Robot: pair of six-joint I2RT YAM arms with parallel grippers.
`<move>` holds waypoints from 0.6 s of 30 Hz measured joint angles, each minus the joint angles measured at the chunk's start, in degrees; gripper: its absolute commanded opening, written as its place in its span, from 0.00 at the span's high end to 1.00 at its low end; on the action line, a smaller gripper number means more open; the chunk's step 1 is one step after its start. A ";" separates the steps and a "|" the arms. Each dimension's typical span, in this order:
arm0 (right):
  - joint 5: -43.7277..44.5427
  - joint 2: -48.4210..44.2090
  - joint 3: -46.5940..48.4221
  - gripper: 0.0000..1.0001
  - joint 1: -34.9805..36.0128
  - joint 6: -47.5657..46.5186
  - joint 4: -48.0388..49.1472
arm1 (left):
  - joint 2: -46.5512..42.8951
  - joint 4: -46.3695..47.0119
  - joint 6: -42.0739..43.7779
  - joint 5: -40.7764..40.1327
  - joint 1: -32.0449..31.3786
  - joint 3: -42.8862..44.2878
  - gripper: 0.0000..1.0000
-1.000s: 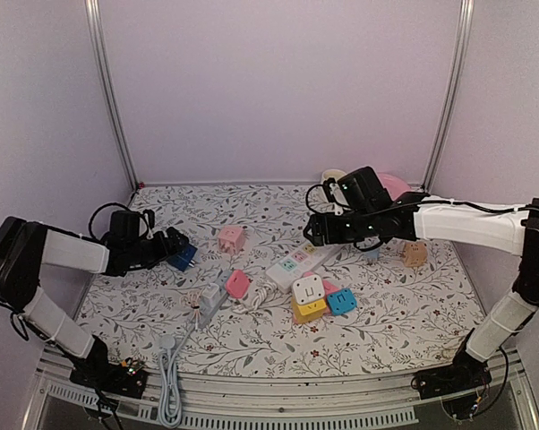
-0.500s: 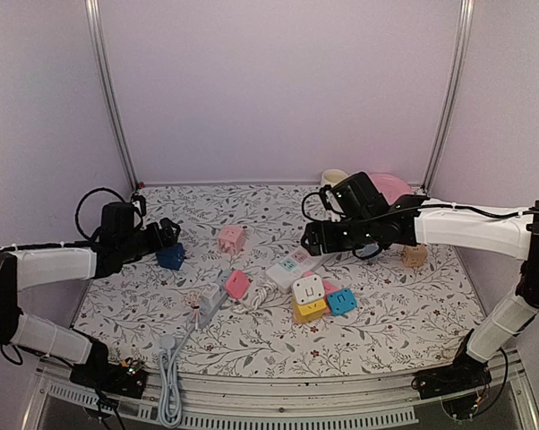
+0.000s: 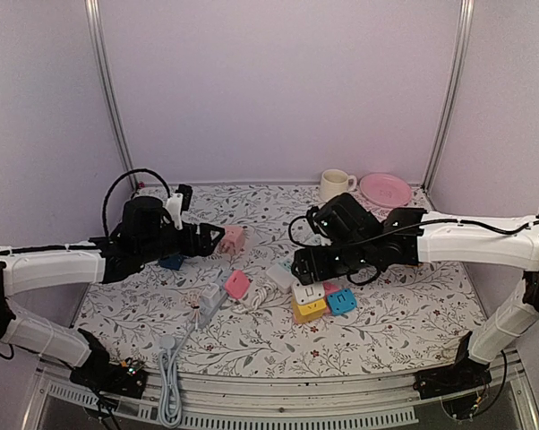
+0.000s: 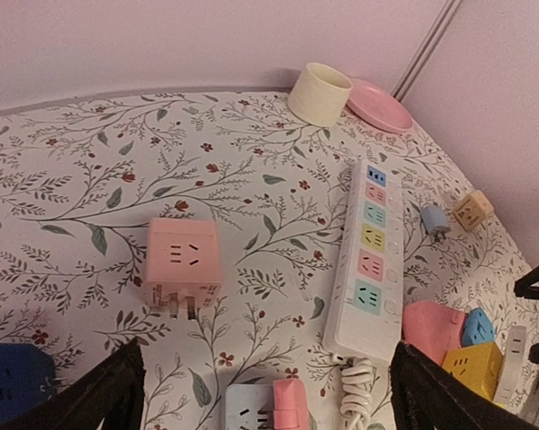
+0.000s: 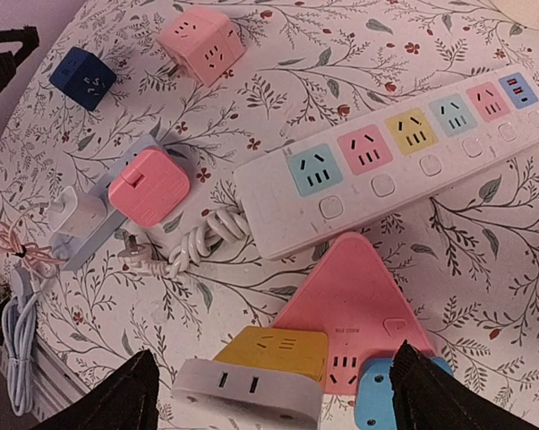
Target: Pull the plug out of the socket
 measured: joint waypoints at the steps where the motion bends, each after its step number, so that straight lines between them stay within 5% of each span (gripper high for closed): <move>1: 0.79 0.00 -0.02 0.09 0.94 0.87 -0.87 | 0.28 0.22 0.48 0.55 -0.85 0.20 0.04; 18: 4.09 -13.27 -23.23 0.06 -1.81 9.70 -1.11 | 8.17 9.73 7.76 13.00 -16.72 2.19 0.09</move>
